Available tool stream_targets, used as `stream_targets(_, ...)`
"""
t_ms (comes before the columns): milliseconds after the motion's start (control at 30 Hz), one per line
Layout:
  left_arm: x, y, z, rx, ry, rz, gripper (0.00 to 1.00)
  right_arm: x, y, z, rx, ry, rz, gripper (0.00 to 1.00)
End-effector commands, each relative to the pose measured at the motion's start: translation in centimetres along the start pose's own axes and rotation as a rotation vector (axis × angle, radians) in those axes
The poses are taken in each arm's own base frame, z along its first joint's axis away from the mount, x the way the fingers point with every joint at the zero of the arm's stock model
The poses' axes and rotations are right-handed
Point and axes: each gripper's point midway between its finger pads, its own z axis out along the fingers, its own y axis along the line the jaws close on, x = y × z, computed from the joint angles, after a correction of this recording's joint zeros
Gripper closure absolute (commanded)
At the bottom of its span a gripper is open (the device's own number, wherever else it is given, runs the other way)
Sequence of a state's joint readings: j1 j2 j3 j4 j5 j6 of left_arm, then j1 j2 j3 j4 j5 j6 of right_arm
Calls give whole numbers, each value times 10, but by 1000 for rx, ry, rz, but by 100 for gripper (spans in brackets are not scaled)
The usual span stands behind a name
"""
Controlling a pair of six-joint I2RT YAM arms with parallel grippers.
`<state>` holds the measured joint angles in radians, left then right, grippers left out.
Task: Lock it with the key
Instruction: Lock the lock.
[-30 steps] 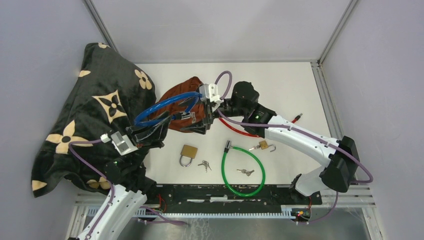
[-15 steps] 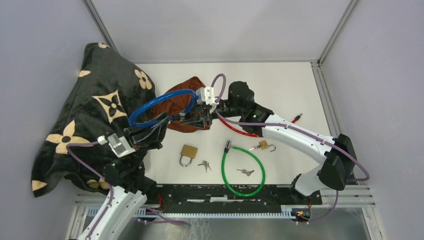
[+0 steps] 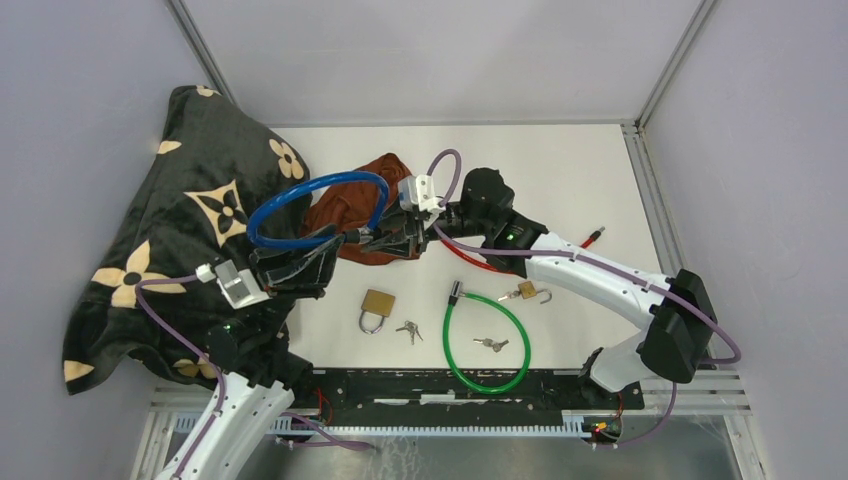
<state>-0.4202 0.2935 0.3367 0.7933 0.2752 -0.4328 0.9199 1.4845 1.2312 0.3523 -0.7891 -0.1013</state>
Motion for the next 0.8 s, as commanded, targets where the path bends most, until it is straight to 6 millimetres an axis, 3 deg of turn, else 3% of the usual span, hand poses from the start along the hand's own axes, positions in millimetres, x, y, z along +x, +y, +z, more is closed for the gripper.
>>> stream_targets(0,17,-10,-4,52,81,-71,65,-60,-3,-4,32,-153,-123,100)
stream_targets(400,12,-9,0,49,51,-76,54,-55,5,15,-34,-147,-126,100)
stream_targets(533,17,-10,-2,53,69,-92,70,-56,8,20,-47,-147,-130,100)
stream_targets(633,18,-10,-3,53,71,-92,96,-58,9,20,-50,-150,-133,100)
stream_targets(767,11,-13,-3,73,47,-45,98,-52,8,18,-42,-122,-131,97)
